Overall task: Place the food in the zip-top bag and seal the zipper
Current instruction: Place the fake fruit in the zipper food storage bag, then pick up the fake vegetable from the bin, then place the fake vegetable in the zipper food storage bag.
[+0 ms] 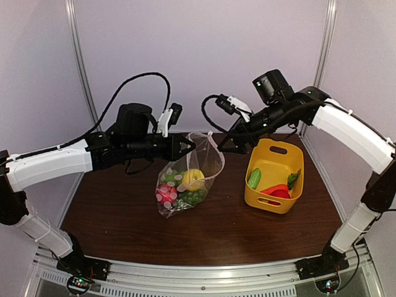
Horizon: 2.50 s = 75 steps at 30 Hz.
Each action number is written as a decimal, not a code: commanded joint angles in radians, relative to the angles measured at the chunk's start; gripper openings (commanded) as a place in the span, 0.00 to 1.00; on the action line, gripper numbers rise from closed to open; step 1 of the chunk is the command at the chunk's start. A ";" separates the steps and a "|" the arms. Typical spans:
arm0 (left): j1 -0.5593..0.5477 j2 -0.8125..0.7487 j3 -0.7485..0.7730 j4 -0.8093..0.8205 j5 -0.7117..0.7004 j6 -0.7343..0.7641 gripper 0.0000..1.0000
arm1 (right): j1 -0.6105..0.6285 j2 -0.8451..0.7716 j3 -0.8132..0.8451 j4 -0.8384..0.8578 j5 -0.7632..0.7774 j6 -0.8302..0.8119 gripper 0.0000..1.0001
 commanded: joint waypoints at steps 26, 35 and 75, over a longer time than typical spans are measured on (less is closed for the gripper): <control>-0.003 -0.061 -0.018 0.001 -0.061 0.029 0.00 | -0.506 0.107 -0.593 0.448 -0.065 0.460 0.65; -0.003 -0.042 0.008 -0.021 -0.081 0.031 0.00 | -0.506 0.236 -0.572 0.531 -0.134 0.564 0.61; -0.004 0.017 0.037 0.029 -0.041 0.013 0.00 | -0.142 -0.192 -0.349 0.593 -0.366 0.162 0.21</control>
